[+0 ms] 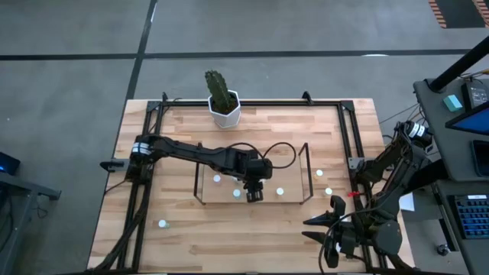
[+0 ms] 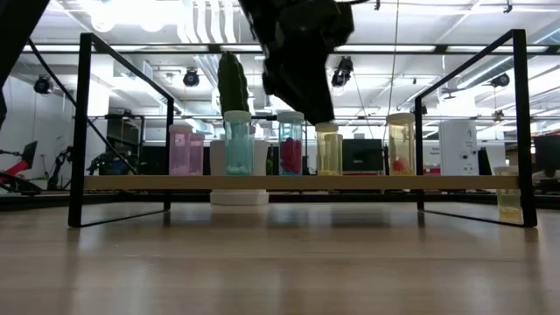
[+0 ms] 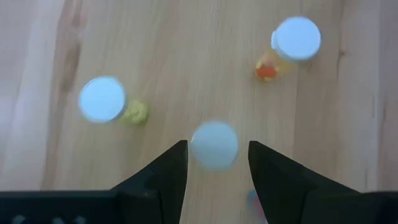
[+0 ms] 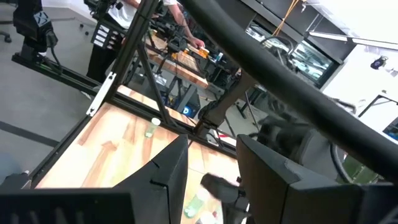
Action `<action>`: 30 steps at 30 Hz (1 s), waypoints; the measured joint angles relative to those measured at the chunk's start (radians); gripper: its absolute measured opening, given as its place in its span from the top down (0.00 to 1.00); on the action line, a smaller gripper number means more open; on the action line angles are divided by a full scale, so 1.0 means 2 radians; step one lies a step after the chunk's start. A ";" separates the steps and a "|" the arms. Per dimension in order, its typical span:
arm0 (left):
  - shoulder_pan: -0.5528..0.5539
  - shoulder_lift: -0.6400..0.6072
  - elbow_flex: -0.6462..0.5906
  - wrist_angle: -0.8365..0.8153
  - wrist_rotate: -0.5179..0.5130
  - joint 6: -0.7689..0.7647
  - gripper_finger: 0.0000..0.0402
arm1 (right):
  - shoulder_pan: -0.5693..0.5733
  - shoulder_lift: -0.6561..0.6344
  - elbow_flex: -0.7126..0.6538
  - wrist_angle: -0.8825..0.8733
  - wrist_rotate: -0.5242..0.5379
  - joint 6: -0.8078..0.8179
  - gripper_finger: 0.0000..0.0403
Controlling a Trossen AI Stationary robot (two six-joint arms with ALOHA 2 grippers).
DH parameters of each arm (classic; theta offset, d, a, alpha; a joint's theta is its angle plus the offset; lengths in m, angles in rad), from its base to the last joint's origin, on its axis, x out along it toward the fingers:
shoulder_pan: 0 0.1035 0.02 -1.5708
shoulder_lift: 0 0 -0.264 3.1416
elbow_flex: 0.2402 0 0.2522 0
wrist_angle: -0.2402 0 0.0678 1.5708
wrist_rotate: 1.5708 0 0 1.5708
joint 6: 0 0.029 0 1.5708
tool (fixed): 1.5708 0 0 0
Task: Pick and place medicine bottles onto shelf by color
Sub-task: Adjust the yellow pill bottle on the shelf
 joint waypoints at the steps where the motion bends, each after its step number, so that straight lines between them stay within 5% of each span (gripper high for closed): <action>1: 0.000 -0.006 0.000 -0.009 0.000 0.000 0.62 | 0.000 0.000 0.000 0.000 0.000 0.003 0.68; 9: -0.055 -0.105 -0.022 -0.045 -0.012 0.005 0.62 | -0.023 0.000 0.002 -0.001 0.008 0.035 0.68; 17: -0.188 -0.243 -0.142 0.089 -0.093 0.097 0.62 | -0.085 0.000 0.036 -0.022 0.010 0.047 0.68; 21: -0.209 -0.321 -0.230 0.170 -0.098 0.150 0.62 | -0.131 0.000 0.091 -0.127 -0.012 0.077 0.68; 30: -0.205 -0.464 -0.386 0.313 -0.100 0.257 0.62 | -0.287 0.015 0.247 -0.463 -0.192 0.252 0.68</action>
